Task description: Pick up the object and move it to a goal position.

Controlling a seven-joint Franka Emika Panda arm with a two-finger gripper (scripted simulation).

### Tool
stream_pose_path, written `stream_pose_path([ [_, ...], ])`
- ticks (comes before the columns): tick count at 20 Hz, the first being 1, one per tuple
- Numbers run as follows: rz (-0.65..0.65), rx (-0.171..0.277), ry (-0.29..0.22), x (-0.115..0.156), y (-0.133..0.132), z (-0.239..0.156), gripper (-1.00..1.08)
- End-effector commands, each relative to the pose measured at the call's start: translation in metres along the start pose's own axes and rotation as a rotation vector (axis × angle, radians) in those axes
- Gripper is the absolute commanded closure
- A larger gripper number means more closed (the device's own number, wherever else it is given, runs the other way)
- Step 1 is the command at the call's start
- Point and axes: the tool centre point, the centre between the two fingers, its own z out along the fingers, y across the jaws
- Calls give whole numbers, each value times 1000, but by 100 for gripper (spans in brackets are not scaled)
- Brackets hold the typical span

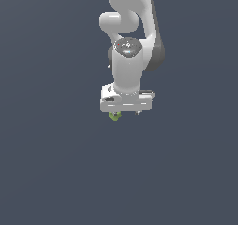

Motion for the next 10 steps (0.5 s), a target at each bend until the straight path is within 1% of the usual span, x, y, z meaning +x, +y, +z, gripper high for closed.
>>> stream_pose_path([
  [1, 0, 0, 0, 0, 0, 0, -92],
  [4, 6, -5, 8, 2, 7, -3, -92],
  [8, 24, -23, 34, 8, 30, -14, -92],
  [10, 28, -27, 41, 10, 36, -17, -92],
])
